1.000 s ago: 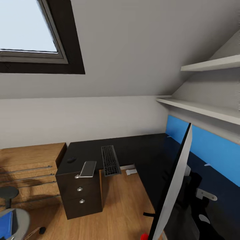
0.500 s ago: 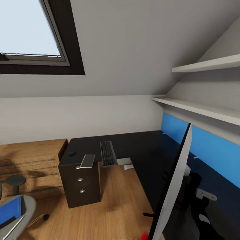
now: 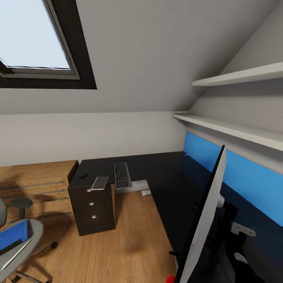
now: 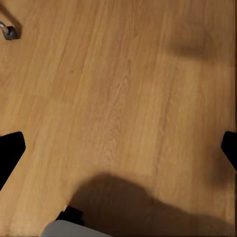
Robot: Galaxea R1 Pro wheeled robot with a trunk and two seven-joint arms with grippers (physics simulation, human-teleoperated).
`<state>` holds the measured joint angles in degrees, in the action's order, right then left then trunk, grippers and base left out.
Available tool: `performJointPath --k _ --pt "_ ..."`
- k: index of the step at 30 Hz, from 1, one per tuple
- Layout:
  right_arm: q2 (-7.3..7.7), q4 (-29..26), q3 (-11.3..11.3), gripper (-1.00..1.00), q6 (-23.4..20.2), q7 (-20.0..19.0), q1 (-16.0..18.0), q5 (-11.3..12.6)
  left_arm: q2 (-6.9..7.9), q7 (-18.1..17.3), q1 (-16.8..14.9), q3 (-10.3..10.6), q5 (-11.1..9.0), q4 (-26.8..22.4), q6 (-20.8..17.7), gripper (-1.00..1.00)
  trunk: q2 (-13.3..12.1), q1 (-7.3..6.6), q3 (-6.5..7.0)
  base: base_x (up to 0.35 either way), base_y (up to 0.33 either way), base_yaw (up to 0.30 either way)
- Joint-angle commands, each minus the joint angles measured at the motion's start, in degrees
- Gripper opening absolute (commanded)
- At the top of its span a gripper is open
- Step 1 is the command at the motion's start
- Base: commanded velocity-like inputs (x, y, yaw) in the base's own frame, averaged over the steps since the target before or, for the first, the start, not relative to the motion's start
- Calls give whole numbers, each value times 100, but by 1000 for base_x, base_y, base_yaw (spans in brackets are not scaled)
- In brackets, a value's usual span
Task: In the bedroom, organize the workspace by keeping the computer under the desk, ensuring the monitor is on the desk, placing the keyboard on the desk next to the monitor, placing the mouse on the desk next to the keyboard, moving the folder from the swivel chair onto the desk next to the mouse, stacking the notebook on top of the folder with the pen on top of the notebook, and positioning the swivel chair next to the desk.
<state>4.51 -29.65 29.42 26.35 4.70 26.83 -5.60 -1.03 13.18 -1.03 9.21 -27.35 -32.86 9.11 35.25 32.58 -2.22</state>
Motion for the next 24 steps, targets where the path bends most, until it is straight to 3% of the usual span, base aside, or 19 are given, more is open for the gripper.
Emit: performJointPath --k 1,14,24 --pt "-2 -14 21 -100 11 23 13 -89 6 44 -5 45 -60 -1 33 100 10 1 -9 -97 -256 0" --pt "-2 -14 20 -100 10 23 10 -90 6 44 -4 47 -60 -1 36 100 10 1 -9 -20 -185 0" --pt "-8 -7 13 -100 3 9 14 -90 6 44 -6 46 -60 -1 31 100 10 1 -9 0 -43 0"
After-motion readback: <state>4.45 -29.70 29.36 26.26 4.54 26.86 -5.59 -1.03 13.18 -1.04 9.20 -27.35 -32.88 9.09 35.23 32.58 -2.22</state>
